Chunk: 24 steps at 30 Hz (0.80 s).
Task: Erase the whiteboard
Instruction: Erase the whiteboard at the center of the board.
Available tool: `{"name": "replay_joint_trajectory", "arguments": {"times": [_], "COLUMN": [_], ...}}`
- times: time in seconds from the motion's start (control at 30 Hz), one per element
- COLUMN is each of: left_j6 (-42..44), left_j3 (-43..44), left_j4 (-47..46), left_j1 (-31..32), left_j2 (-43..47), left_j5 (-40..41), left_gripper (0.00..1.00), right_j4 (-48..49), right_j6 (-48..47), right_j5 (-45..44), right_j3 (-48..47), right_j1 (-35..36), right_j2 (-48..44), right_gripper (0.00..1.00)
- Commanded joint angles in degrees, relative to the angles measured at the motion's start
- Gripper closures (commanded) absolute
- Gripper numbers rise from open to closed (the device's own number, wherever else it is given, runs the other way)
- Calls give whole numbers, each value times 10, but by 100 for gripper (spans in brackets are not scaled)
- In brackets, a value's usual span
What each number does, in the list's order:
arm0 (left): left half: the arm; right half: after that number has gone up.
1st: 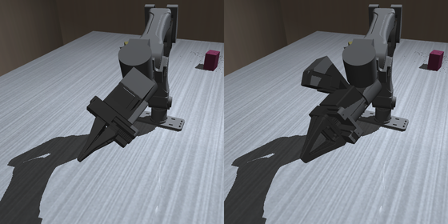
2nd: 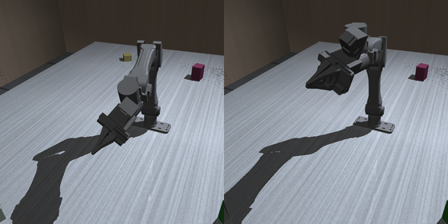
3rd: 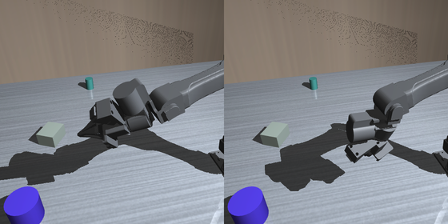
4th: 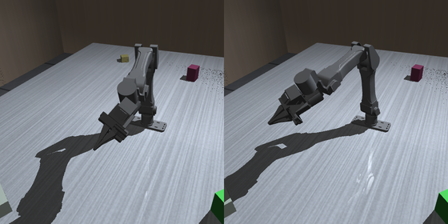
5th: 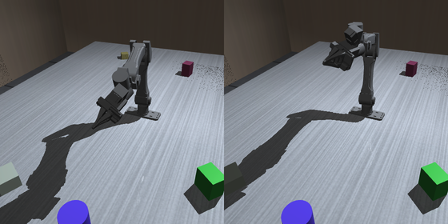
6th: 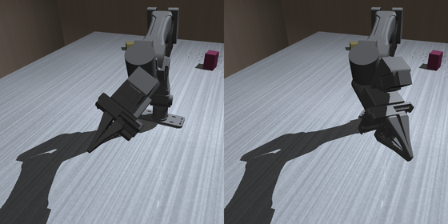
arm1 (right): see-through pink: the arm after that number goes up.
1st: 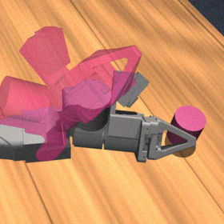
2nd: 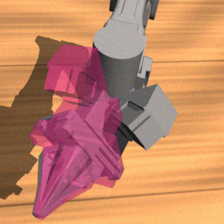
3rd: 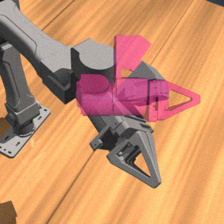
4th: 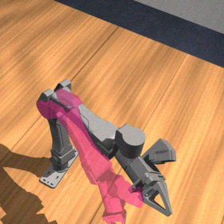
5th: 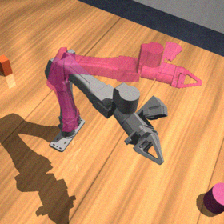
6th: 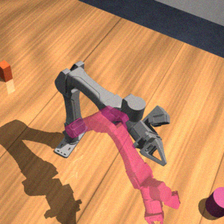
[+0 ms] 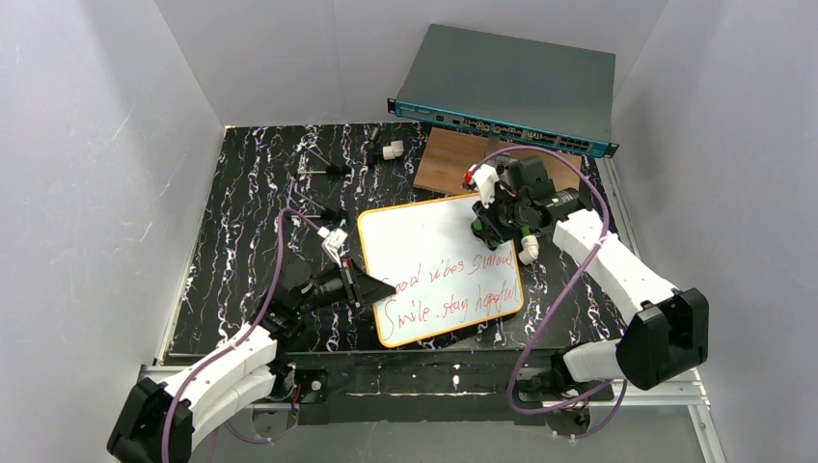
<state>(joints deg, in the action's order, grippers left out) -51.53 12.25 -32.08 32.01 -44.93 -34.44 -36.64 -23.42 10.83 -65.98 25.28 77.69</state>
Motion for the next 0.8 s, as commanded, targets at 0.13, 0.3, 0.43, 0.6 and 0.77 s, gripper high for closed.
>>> {"name": "replay_joint_trajectory", "arguments": {"times": [0.13, 0.3, 0.43, 0.6, 0.77], "left_j6": [24, 40, 64, 64, 67], "left_j3": [47, 55, 54, 45, 47], "left_j4": [-75, -43, 3, -13, -21], "left_j1": [2, 2, 2, 2, 2], "left_j2": [-4, -16, -9, -20, -32], "left_j5": [-21, -13, 8, 6, -1], "left_gripper": [100, 100, 100, 100, 100], "right_j4": [-35, -23, 16, 56, 28], "right_j6": [-38, -31, 4, 27, 4], "right_j5": [156, 116, 18, -59, 18], "right_j3": [5, -2, -10, 12, 21], "right_j1": [65, 116, 86, 35, 52], "right_j2": [-17, 18, 31, 33, 29], "right_gripper": [99, 99, 99, 99, 99]}}
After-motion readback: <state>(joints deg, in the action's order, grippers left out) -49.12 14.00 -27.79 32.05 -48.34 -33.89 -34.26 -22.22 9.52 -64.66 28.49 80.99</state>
